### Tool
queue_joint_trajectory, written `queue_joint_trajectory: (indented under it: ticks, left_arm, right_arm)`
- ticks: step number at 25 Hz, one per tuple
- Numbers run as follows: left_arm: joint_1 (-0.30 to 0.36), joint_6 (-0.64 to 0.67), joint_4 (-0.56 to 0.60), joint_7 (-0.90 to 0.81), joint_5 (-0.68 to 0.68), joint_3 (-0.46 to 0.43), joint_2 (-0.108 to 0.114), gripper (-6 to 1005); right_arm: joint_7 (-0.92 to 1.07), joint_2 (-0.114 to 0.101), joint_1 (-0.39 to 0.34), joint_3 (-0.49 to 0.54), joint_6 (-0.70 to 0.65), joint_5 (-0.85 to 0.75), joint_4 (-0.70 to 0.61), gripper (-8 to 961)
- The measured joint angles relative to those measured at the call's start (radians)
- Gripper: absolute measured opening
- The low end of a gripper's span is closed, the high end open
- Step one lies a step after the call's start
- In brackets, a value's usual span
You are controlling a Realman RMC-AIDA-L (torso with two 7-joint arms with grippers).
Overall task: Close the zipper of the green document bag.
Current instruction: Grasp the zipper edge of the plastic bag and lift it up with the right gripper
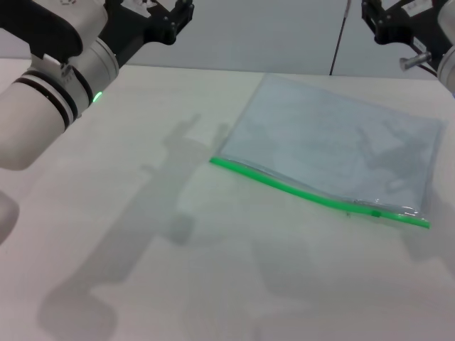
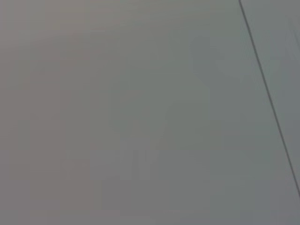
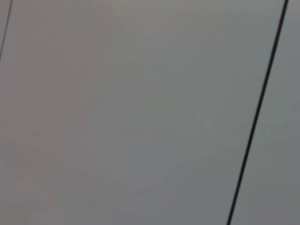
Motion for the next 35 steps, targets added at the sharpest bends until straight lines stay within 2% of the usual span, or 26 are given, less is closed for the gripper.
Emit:
queue_joint_trajectory:
  ticks: [4,7,13,20,26,35]
  left_arm:
    - [0.011,0.083,-0.040,-0.006,-0.002,0.007,0.000,609]
    - [0.022,0.145,-0.071,-0.008,-0.003,0.013,0.001,607]
    - [0.040,0.175,-0.112,-0.043,-0.005,0.012,0.002,604]
    - [0.047,0.231,-0.123,-0.048,-0.005,0.006,0.002,604]
    - [0.054,0.255,-0.125,-0.059,-0.005,-0.001,0.001,603]
    - [0.082,0.301,-0.131,-0.059,-0.003,-0.026,0.002,603]
  right_arm:
    - [-0.017,-0.002,-0.033,-0.002,0.006,-0.002,-0.008,503]
    - [-0.069,-0.002,-0.095,0.002,-0.001,-0.004,-0.043,504]
    - [-0.174,0.000,-0.241,0.006,-0.066,-0.057,-0.127,505]
    - [-0.289,0.003,-0.366,0.032,-0.341,-0.147,-0.276,505]
    - [-0.359,0.003,-0.385,0.037,-0.550,-0.196,-0.326,507]
    - [-0.383,0.004,-0.394,0.031,-0.636,-0.356,-0.313,534]
